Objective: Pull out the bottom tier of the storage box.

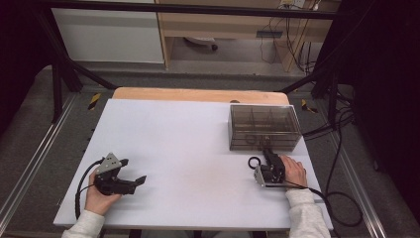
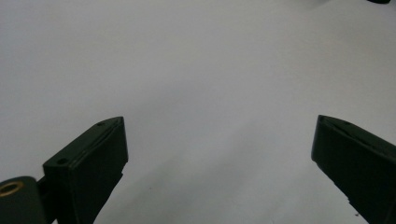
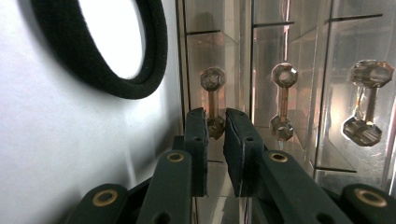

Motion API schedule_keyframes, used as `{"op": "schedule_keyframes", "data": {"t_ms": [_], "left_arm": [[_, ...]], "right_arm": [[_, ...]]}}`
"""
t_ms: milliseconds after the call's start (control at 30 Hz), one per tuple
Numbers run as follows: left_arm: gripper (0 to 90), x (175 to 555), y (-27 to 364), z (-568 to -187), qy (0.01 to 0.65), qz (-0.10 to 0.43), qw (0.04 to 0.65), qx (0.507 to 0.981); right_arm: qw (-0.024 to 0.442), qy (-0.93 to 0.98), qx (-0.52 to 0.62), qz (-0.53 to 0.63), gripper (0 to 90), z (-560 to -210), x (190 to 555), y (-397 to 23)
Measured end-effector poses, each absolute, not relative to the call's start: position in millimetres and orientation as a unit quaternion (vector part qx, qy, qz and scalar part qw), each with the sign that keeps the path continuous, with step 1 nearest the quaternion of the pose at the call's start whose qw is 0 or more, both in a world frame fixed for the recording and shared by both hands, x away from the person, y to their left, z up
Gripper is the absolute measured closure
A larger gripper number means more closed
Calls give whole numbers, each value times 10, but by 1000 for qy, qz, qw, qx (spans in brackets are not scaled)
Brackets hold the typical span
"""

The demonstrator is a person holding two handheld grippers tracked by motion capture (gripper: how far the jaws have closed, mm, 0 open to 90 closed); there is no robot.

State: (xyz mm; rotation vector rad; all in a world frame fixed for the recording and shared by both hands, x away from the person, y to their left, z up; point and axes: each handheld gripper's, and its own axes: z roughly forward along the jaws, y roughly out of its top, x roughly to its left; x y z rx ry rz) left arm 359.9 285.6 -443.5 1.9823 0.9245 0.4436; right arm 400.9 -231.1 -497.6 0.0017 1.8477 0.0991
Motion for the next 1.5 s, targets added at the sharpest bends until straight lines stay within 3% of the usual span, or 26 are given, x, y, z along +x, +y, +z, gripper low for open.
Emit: {"op": "schedule_keyframes", "data": {"t_ms": [867,967,1100,1500], "left_arm": [[35,3594,2852,-4428,371,179,440,798],[35,3594,2853,-4428,371,179,440,798],[35,3596,2853,-4429,371,180,440,798],[35,3598,2853,-4432,371,179,439,798]], "right_arm": [[599,800,3,47,794,-4979,3843,-2313],[594,803,11,51,772,-4968,3835,-2314],[596,800,21,59,666,-4929,3837,-2333],[579,812,22,64,662,-4891,3931,-2333]]}}
